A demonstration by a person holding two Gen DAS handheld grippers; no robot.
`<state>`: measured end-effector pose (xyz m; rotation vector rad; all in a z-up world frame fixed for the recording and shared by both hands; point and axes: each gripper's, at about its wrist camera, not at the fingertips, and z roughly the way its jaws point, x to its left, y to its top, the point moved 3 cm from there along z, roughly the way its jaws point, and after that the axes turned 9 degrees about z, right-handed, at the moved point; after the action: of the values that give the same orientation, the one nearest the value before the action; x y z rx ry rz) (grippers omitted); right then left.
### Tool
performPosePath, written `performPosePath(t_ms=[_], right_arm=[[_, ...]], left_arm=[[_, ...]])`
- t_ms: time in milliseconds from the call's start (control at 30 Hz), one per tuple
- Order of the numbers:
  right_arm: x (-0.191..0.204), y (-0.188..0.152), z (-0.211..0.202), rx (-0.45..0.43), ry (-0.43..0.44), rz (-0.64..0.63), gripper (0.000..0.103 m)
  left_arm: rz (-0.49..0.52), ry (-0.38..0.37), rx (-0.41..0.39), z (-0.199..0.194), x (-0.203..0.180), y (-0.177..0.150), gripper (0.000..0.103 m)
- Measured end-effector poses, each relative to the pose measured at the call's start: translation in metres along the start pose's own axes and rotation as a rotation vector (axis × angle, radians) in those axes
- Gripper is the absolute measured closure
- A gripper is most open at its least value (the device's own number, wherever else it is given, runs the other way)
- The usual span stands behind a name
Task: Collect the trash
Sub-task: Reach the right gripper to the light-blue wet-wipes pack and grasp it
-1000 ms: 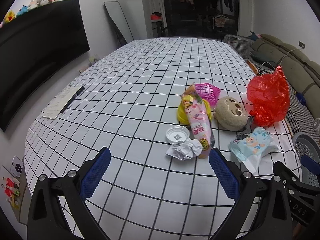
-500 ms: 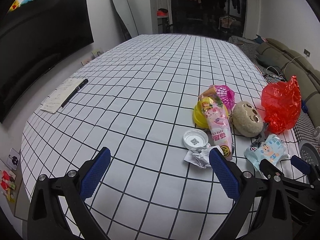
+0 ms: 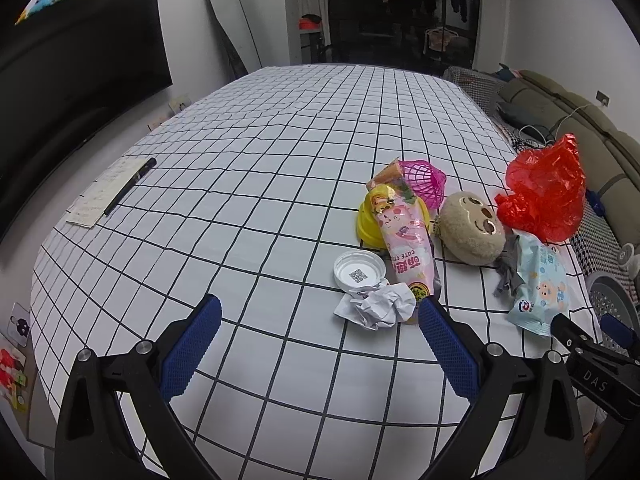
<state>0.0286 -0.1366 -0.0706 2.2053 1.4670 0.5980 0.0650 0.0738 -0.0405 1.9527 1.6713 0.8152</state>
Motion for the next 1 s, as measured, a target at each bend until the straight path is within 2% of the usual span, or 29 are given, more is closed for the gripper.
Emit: performPosePath(t_ms=[200,400,733,1000], right_arm=[[-0.006,0.005,-0.013,-0.022,0.029,0.01,0.013],[0.019,0.017,-0.016,-0.034,0.084,-0.002,0.013],[0.034,0.035,0.024,0.016,0.038,0.035,0.013],[0.037,0.036,0.032,0.043,0.044,0.049,0.013]], left_arm=[[-0.001,-0.005,0.0,0.0,-0.003,-0.001,0.006],[0.0,-0.002,0.0,0.002,-0.004,-0.001,0.006],[-0.013,-0.009,0.007,0.006,0.004,-0.002,0.006],[-0.022,-0.012,0.016,0.009,0.008,-0.004,0.006]])
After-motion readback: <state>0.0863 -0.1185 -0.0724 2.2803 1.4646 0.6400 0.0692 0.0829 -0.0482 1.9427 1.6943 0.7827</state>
